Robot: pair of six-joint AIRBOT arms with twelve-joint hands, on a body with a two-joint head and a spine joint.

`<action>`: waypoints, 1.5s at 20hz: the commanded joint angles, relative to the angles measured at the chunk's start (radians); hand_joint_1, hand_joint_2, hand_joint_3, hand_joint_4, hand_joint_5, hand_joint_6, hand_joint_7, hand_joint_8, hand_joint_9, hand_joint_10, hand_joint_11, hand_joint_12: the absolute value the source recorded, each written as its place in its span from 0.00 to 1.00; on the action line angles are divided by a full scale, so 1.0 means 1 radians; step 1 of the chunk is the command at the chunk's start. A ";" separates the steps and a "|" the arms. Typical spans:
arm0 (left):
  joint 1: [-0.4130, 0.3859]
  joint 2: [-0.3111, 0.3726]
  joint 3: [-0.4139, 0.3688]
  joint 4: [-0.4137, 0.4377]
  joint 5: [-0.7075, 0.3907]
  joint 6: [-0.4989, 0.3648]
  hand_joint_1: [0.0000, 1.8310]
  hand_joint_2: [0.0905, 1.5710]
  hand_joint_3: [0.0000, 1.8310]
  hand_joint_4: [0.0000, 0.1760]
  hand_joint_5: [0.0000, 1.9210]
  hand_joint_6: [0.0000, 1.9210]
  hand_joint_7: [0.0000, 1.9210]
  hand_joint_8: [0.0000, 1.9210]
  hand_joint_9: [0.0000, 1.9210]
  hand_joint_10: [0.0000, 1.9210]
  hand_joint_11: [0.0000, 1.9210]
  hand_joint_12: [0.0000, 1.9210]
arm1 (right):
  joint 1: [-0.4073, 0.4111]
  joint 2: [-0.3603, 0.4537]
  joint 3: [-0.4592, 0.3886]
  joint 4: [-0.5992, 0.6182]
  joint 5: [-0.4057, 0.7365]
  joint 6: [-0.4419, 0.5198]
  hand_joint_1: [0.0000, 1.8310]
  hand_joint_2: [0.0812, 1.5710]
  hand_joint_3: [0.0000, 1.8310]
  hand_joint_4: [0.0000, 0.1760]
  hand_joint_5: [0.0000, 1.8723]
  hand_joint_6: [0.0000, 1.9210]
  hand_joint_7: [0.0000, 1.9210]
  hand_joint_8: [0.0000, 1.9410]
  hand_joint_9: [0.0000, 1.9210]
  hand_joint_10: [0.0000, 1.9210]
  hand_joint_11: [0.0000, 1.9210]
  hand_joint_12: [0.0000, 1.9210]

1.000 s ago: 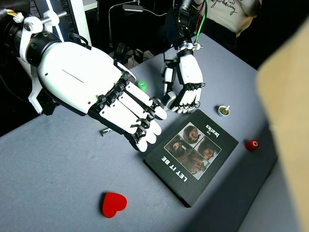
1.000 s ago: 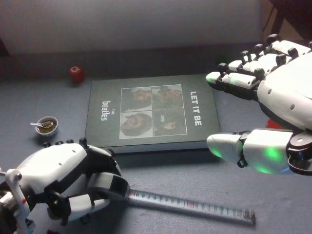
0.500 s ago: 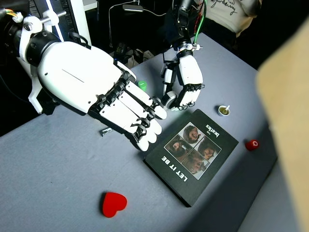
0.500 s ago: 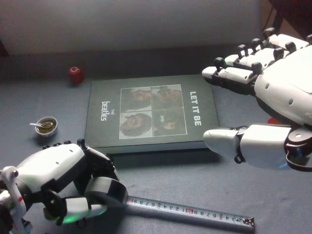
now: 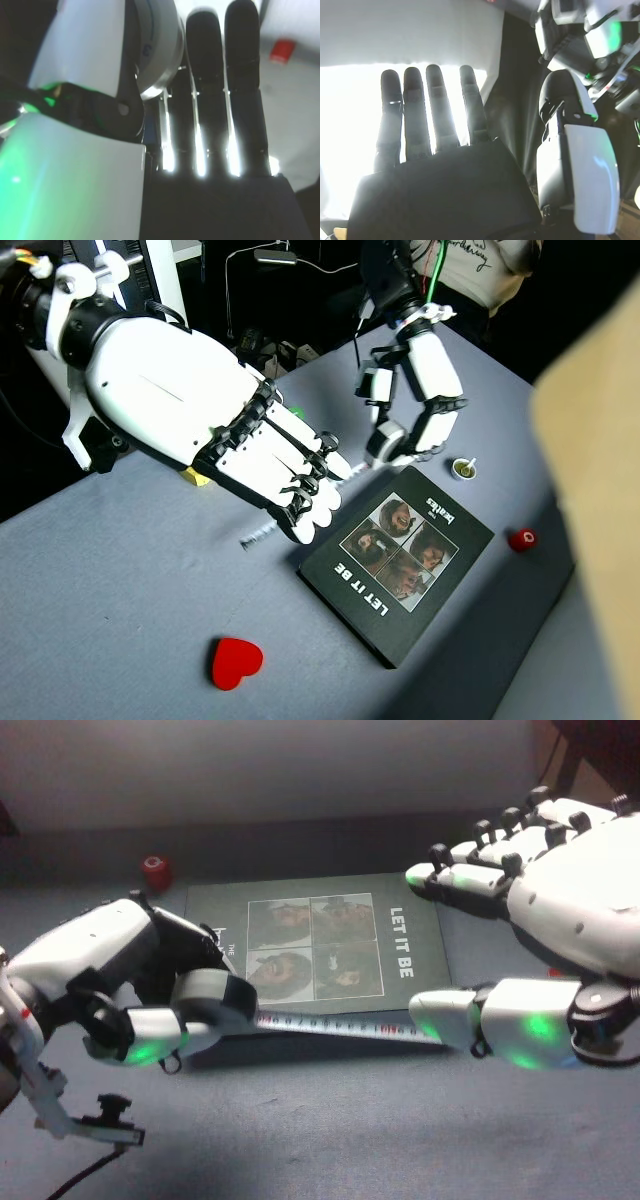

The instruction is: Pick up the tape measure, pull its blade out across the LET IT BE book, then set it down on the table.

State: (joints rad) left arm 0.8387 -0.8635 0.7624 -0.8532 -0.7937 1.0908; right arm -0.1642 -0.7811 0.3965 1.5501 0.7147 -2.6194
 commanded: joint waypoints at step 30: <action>-0.231 -0.006 0.217 -0.186 0.077 0.021 0.76 0.66 0.00 0.00 0.59 0.30 0.55 0.43 0.51 0.60 0.43 0.47 | 0.018 -0.458 0.450 -0.270 0.136 0.165 0.59 0.73 0.00 0.00 0.40 0.03 0.41 0.02 0.39 0.06 0.14 0.65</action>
State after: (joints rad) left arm 0.6231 -0.8761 0.9741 -1.0779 -0.6403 1.1263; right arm -0.1593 -1.2404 0.8520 1.3651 0.8135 -2.4580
